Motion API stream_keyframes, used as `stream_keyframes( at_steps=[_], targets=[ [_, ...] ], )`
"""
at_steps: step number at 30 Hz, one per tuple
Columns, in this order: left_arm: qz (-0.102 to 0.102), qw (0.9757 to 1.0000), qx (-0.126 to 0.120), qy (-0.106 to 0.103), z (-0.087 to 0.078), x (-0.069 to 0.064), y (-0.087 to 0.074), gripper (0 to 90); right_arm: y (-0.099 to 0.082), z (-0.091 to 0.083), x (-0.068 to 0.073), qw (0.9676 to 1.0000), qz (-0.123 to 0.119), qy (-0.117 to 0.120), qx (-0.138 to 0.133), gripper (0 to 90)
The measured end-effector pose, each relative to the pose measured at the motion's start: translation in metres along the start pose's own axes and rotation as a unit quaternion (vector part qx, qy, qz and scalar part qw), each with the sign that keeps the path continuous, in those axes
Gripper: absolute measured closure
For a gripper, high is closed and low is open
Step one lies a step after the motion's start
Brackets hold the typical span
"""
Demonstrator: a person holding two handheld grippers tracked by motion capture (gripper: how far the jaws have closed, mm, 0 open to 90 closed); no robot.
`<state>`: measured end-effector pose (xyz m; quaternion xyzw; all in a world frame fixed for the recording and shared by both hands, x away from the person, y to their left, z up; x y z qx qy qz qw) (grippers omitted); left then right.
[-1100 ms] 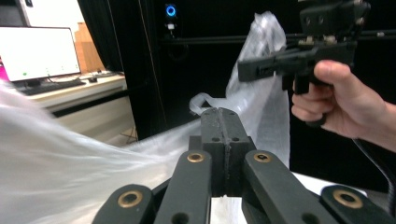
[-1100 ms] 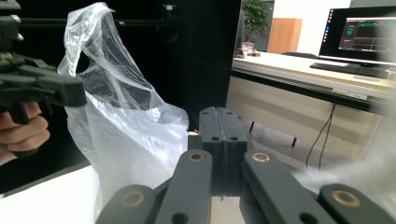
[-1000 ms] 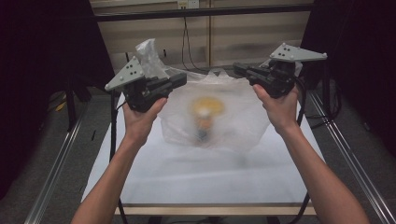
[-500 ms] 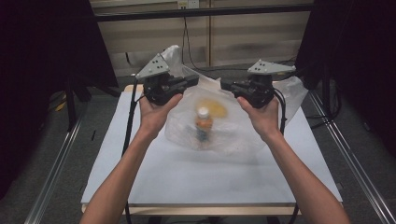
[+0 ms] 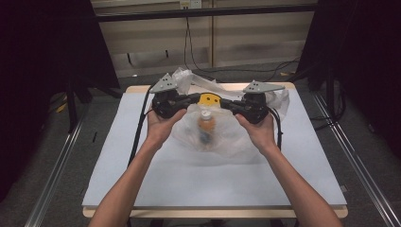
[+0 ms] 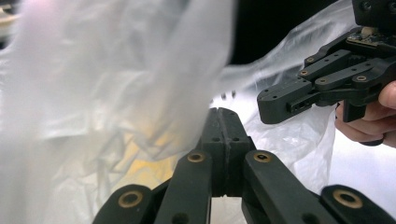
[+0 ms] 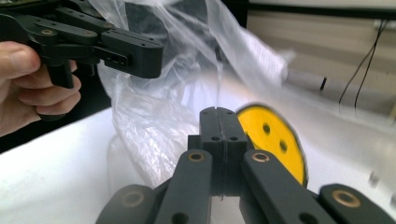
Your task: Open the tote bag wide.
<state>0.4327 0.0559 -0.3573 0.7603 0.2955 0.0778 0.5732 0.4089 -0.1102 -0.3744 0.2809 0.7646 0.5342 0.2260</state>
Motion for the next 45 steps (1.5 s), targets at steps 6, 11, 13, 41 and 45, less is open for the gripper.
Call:
stream_keyframes(
  at_steps=[6,11,13,41,45],
  targets=[
    [-0.014,0.9996,0.025,0.005,0.015,0.015,-0.024,90.0,-0.026,0.016,-0.007,0.9995,0.012,0.000,0.027,90.0],
    [-0.022,0.9992,0.034,0.002,0.014,0.015,-0.039,90.0,-0.038,0.018,0.001,0.9992,0.007,0.015,0.038,90.0],
    [-0.021,0.9990,0.039,0.003,0.013,0.014,-0.041,90.0,-0.040,0.018,0.003,0.9989,0.008,0.019,0.041,90.0],
    [-0.056,0.9811,0.184,0.022,0.042,0.047,-0.159,90.0,-0.158,0.039,0.000,0.9791,0.038,0.054,0.192,90.0],
    [-0.056,0.9789,0.195,0.025,0.043,0.046,-0.166,90.0,-0.159,0.038,0.001,0.9789,0.037,0.056,0.193,90.0]
  ],
)
Point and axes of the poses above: each handheld gripper's, and its own axes: z roughly forward along the jaws, y roughly out of its top, x roughly to its left, the point moved 7 cm from there along z, roughly forward along the jaws, and after that the axes turned 11 degrees about -z, right-handed, at the moved point
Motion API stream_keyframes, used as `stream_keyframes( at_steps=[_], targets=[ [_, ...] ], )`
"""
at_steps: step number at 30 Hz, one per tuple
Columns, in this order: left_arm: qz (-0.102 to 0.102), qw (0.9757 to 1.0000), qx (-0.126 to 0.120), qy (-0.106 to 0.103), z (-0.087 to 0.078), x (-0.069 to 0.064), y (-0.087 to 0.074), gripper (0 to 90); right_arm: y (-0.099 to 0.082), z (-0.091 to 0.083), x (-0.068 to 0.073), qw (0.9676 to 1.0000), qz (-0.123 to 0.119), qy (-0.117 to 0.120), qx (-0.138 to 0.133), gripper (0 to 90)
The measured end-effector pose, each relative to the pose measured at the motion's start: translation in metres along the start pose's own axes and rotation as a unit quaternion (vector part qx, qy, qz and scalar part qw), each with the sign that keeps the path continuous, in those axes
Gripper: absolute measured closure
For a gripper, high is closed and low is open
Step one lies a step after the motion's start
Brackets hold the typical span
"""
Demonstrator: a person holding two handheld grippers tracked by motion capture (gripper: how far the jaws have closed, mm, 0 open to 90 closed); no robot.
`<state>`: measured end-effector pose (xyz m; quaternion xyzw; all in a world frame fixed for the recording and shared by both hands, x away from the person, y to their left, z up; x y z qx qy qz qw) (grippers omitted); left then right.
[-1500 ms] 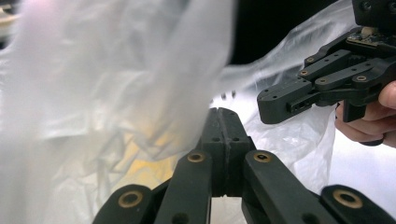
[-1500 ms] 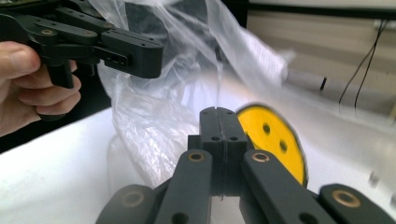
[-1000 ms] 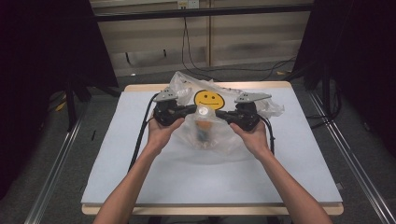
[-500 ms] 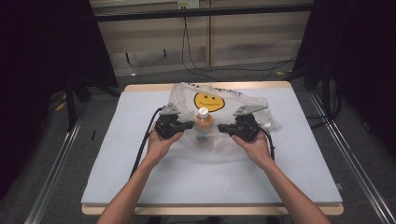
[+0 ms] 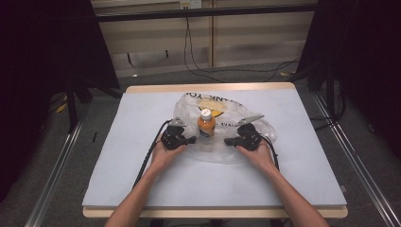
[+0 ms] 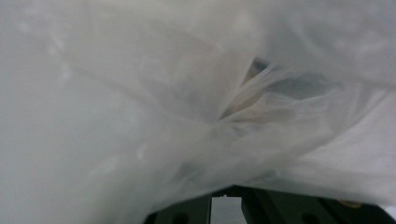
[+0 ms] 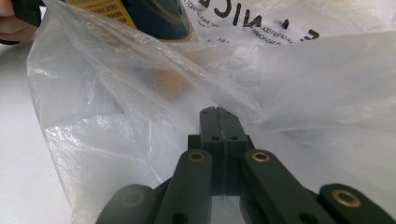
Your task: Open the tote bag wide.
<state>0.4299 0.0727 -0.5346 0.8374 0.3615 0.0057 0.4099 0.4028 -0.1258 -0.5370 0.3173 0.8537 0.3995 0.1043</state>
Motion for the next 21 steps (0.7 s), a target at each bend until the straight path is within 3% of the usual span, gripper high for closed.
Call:
stream_keyframes(
  at_steps=[3,4,6,7,9,11,12,14,15,17,21],
  targets=[
    [-0.010,0.9999,-0.004,0.002,-0.001,-0.001,-0.002,90.0,-0.001,-0.001,0.002,1.0000,0.003,0.002,-0.003,90.0],
    [0.003,0.9999,0.004,0.014,-0.003,-0.002,-0.002,90.0,-0.002,-0.002,0.002,1.0000,0.002,0.003,-0.001,90.0],
    [0.009,0.9999,0.002,0.014,-0.004,-0.005,-0.003,90.0,-0.003,-0.004,0.004,1.0000,-0.001,0.002,0.003,90.0],
    [0.013,0.9998,-0.009,0.006,-0.010,-0.008,-0.003,90.0,-0.002,-0.005,0.007,0.9999,-0.010,0.004,-0.001,90.0],
    [0.018,0.9997,-0.014,0.006,-0.014,-0.009,-0.002,90.0,0.000,-0.007,0.009,0.9999,-0.007,0.010,-0.006,90.0],
    [0.028,0.9985,-0.046,-0.009,-0.039,-0.017,0.005,90.0,0.010,-0.016,0.018,0.9991,-0.014,0.027,-0.030,90.0],
    [0.028,0.9985,-0.046,-0.009,-0.039,-0.017,0.005,90.0,0.010,-0.016,0.018,0.9991,-0.014,0.027,-0.030,90.0],
    [0.034,0.9962,-0.077,-0.022,-0.062,-0.026,0.010,90.0,0.018,-0.031,0.031,0.9978,-0.023,0.039,-0.049,90.0],
    [0.034,0.9962,-0.077,-0.022,-0.062,-0.026,0.010,90.0,0.018,-0.031,0.031,0.9978,-0.023,0.039,-0.049,90.0],
    [0.039,0.9929,-0.105,-0.038,-0.079,-0.035,0.014,90.0,0.023,-0.045,0.044,0.9964,-0.033,0.051,-0.060,90.0],
    [0.044,0.9890,-0.130,-0.055,-0.094,-0.047,0.019,90.0,0.035,-0.067,0.056,0.9921,-0.030,0.069,-0.100,90.0]
  ],
)
Point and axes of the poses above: each handheld gripper's, and its own axes: z roughly forward along the jaws, y roughly out of its top, x roughly to its left, the point moved 7 cm from there along z, roughly forward along the jaws, and after that the axes turned 11 degrees about -z, right-handed, at the moved point
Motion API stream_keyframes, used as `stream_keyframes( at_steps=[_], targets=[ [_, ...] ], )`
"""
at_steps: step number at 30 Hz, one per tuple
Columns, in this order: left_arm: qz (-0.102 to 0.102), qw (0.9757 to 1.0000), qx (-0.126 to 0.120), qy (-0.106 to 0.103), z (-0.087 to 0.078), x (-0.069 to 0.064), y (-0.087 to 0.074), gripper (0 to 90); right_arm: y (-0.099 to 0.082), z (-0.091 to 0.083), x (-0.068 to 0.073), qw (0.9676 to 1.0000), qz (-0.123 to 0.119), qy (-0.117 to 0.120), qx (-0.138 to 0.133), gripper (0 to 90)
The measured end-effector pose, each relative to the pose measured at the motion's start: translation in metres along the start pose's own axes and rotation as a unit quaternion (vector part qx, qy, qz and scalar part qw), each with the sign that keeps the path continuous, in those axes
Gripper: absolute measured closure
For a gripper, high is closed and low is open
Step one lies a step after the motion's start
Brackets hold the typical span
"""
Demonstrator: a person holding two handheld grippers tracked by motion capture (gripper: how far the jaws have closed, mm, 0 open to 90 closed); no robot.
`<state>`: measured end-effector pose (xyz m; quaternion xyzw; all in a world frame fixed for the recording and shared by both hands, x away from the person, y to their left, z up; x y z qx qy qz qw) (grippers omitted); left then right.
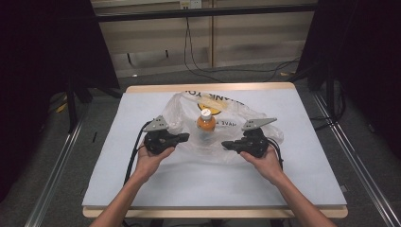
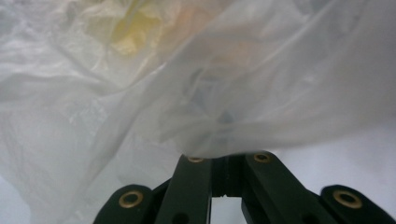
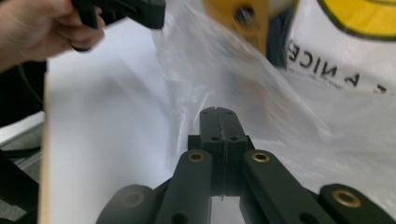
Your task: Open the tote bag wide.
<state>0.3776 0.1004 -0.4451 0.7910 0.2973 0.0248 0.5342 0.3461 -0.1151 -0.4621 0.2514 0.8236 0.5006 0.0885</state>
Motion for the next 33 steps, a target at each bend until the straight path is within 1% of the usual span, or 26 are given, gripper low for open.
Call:
stream_keyframes(
  at_steps=[1,3,4,5,6,7,8,11,12,13,14,15,16,17,18,19,20,21,22,24,25,26,29,30,31,33],
  targets=[
    [-0.003,1.0000,-0.005,-0.006,-0.002,-0.003,0.002,90.0,0.006,-0.005,0.002,0.9999,-0.001,0.002,-0.011,90.0],
    [0.007,0.9999,-0.009,-0.007,-0.006,-0.009,0.007,90.0,0.018,-0.014,0.005,0.9995,-0.006,0.000,-0.032,90.0],
    [0.015,0.9997,-0.016,-0.013,-0.010,-0.014,0.012,90.0,0.022,-0.018,0.006,0.9993,-0.010,-0.003,-0.037,90.0],
    [0.016,0.9995,-0.021,-0.014,-0.012,-0.016,0.016,90.0,0.030,-0.025,0.006,0.9989,-0.016,-0.008,-0.044,90.0],
    [0.016,0.9995,-0.021,-0.014,-0.012,-0.016,0.016,90.0,0.030,-0.025,0.006,0.9989,-0.016,-0.008,-0.044,90.0],
    [0.024,0.9990,-0.034,-0.014,-0.020,-0.022,0.028,90.0,0.041,-0.036,0.004,0.9980,-0.023,-0.020,-0.056,90.0],
    [0.024,0.9985,-0.044,-0.020,-0.024,-0.026,0.034,90.0,0.048,-0.043,0.002,0.9973,-0.022,-0.027,-0.064,90.0],
    [0.034,0.9978,-0.053,-0.019,-0.030,-0.031,0.043,90.0,0.062,-0.059,-0.001,0.9961,-0.032,-0.044,-0.070,90.0],
    [0.042,0.9974,-0.056,-0.019,-0.033,-0.032,0.052,90.0,0.067,-0.063,-0.003,0.9957,-0.035,-0.050,-0.070,90.0],
    [0.042,0.9974,-0.056,-0.019,-0.033,-0.032,0.052,90.0,0.072,-0.068,-0.005,0.9952,-0.040,-0.053,-0.072,90.0],
    [0.046,0.9972,-0.058,-0.015,-0.035,-0.032,0.057,90.0,0.077,-0.072,-0.007,0.9948,-0.043,-0.060,-0.071,90.0],
    [0.045,0.9967,-0.066,-0.013,-0.038,-0.028,0.069,90.0,0.081,-0.076,-0.010,0.9943,-0.046,-0.065,-0.071,90.0],
    [0.045,0.9967,-0.066,-0.013,-0.038,-0.028,0.069,90.0,0.081,-0.076,-0.010,0.9943,-0.046,-0.065,-0.071,90.0],
    [0.042,0.9967,-0.069,-0.009,-0.038,-0.021,0.076,90.0,0.089,-0.082,-0.019,0.9936,-0.047,-0.079,-0.065,90.0],
    [0.042,0.9967,-0.069,-0.009,-0.038,-0.021,0.076,90.0,0.089,-0.082,-0.019,0.9936,-0.047,-0.079,-0.065,90.0],
    [0.039,0.9968,-0.069,-0.004,-0.037,-0.017,0.080,90.0,0.093,-0.086,-0.024,0.9929,-0.046,-0.087,-0.068,90.0],
    [0.036,0.9968,-0.071,0.001,-0.036,-0.010,0.083,90.0,0.100,-0.093,-0.036,0.9912,-0.048,-0.103,-0.068,90.0],
    [0.029,0.9971,-0.070,0.007,-0.032,0.000,0.087,90.0,0.101,-0.094,-0.043,0.9908,-0.047,-0.108,-0.067,90.0],
    [0.021,0.9973,-0.069,0.016,-0.028,0.008,0.090,90.0,0.101,-0.093,-0.049,0.9913,-0.038,-0.107,-0.067,90.0],
    [0.014,0.9980,-0.056,0.028,-0.018,0.021,0.091,90.0,0.091,-0.083,-0.067,0.9917,-0.027,-0.118,-0.043,90.0],
    [0.014,0.9980,-0.056,0.028,-0.018,0.021,0.091,90.0,0.086,-0.075,-0.071,0.9930,-0.024,-0.110,-0.035,90.0],
    [0.006,0.9988,-0.037,0.031,-0.003,0.030,0.087,90.0,0.081,-0.066,-0.074,0.9942,-0.021,-0.101,-0.030,90.0],
    [0.007,0.9990,0.011,0.042,0.024,0.041,0.071,90.0,0.065,-0.036,-0.079,0.9967,-0.026,-0.077,-0.003,90.0],
    [0.007,0.9990,0.011,0.042,0.024,0.041,0.071,90.0,0.060,-0.026,-0.081,0.9970,-0.026,-0.072,0.008,90.0],
    [0.008,0.9986,0.023,0.047,0.032,0.044,0.065,90.0,0.056,-0.017,-0.084,0.9973,-0.025,-0.067,0.016,90.0],
    [-0.006,0.9973,0.051,0.052,0.054,0.052,0.046,90.0,0.047,-0.003,-0.090,0.9975,-0.018,-0.062,0.028,90.0]
  ],
)
Point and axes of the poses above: each handheld gripper's, and its own axes: z roughly forward along the jaws, y roughly out of its top, x roughly to its left, the point moved 7 cm from there along z, roughly forward along the jaws, and after that the axes turned 11 degrees about -z, right-handed, at the moved point
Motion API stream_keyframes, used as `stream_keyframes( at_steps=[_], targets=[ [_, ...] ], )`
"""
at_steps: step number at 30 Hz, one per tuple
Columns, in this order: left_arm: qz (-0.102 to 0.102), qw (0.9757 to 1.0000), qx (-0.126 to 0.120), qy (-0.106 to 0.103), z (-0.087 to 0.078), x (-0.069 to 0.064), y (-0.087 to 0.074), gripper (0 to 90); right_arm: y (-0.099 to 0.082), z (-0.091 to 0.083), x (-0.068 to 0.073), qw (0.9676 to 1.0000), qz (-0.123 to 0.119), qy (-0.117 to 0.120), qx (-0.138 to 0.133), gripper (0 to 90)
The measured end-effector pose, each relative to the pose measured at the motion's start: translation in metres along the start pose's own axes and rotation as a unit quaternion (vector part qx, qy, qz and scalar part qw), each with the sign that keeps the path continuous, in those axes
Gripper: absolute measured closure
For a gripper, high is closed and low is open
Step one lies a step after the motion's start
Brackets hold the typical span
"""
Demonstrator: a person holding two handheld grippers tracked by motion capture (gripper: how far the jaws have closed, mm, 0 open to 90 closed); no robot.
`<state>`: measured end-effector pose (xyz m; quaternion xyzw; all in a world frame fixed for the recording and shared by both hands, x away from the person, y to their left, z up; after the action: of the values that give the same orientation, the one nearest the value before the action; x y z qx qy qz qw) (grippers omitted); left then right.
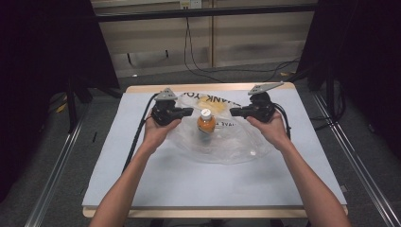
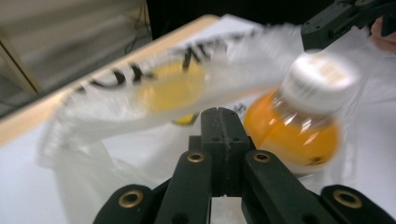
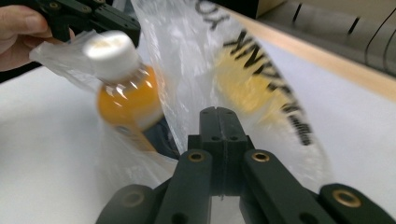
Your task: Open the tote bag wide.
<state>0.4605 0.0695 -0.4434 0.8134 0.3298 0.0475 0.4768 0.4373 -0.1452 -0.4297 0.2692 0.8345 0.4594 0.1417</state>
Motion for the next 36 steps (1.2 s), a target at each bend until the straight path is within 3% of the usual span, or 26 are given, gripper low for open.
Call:
stream_keyframes(
  at_steps=[3,5,8,9,11,13,15,17,18,19,22,25,29,30,32,35,36],
  targets=[
    [-0.006,0.9998,0.020,0.003,0.013,0.005,-0.011,90.0,-0.011,0.015,-0.005,0.9999,0.010,0.007,0.009,90.0],
    [-0.015,0.9989,0.044,0.007,0.032,0.012,-0.029,90.0,-0.032,0.034,-0.013,0.9989,0.032,0.009,0.032,90.0],
    [-0.016,0.9974,0.071,0.005,0.043,0.014,-0.043,90.0,-0.050,0.048,-0.019,0.9971,0.043,0.001,0.063,90.0],
    [-0.014,0.9962,0.084,0.016,0.046,0.017,-0.049,90.0,-0.054,0.052,-0.021,0.9965,0.050,-0.002,0.068,90.0],
    [-0.028,0.9960,0.083,0.016,0.048,0.021,-0.055,90.0,-0.066,0.061,-0.029,0.9946,0.065,-0.012,0.081,90.0],
    [-0.027,0.9953,0.090,0.023,0.047,0.025,-0.061,90.0,-0.080,0.067,-0.036,0.9916,0.077,-0.023,0.101,90.0],
    [-0.022,0.9940,0.104,0.028,0.046,0.029,-0.071,90.0,-0.086,0.066,-0.043,0.9914,0.097,-0.024,0.085,90.0],
    [-0.025,0.9944,0.100,0.026,0.044,0.030,-0.072,90.0,-0.087,0.064,-0.047,0.9909,0.100,-0.032,0.084,90.0],
    [-0.034,0.9942,0.098,0.026,0.039,0.033,-0.075,90.0,-0.090,0.059,-0.058,0.9887,0.103,-0.060,0.090,90.0],
    [-0.034,0.9942,0.098,0.026,0.039,0.033,-0.075,90.0,-0.090,0.059,-0.058,0.9887,0.103,-0.060,0.090,90.0],
    [-0.012,0.9934,0.109,0.032,0.028,0.032,-0.082,90.0,-0.096,0.049,-0.075,0.9850,0.117,-0.086,0.093,90.0],
    [-0.006,0.9929,0.116,0.026,0.019,0.032,-0.087,90.0,-0.099,0.045,-0.080,0.9838,0.117,-0.099,0.093,90.0],
    [-0.004,0.9928,0.118,0.022,0.003,0.035,-0.096,90.0,-0.103,0.039,-0.092,0.9799,0.108,-0.137,0.096,90.0],
    [0.001,0.9920,0.124,0.024,-0.002,0.035,-0.099,90.0,-0.103,0.038,-0.092,0.9805,0.106,-0.136,0.095,90.0],
    [0.003,0.9913,0.129,0.025,-0.006,0.032,-0.101,90.0,-0.102,0.037,-0.092,0.9777,0.094,-0.152,0.110,90.0],
    [0.006,0.9909,0.133,0.024,-0.009,0.029,-0.101,90.0,-0.100,0.038,-0.089,0.9782,0.087,-0.147,0.118,90.0],
    [0.003,0.9923,0.122,0.018,-0.011,0.026,-0.099,90.0,-0.093,0.037,-0.082,0.9841,0.074,-0.120,0.108,90.0]
  ],
)
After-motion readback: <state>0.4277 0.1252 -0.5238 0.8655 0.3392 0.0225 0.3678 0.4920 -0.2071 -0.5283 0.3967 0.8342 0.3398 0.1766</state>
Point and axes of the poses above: each handheld gripper's, and its own axes: z roughly forward along the jaws, y roughly out of its top, x roughly to its left, the point moved 7 cm from there along z, roughly forward along the jaws, and after that the axes turned 11 degrees about -z, right-handed, at the moved point
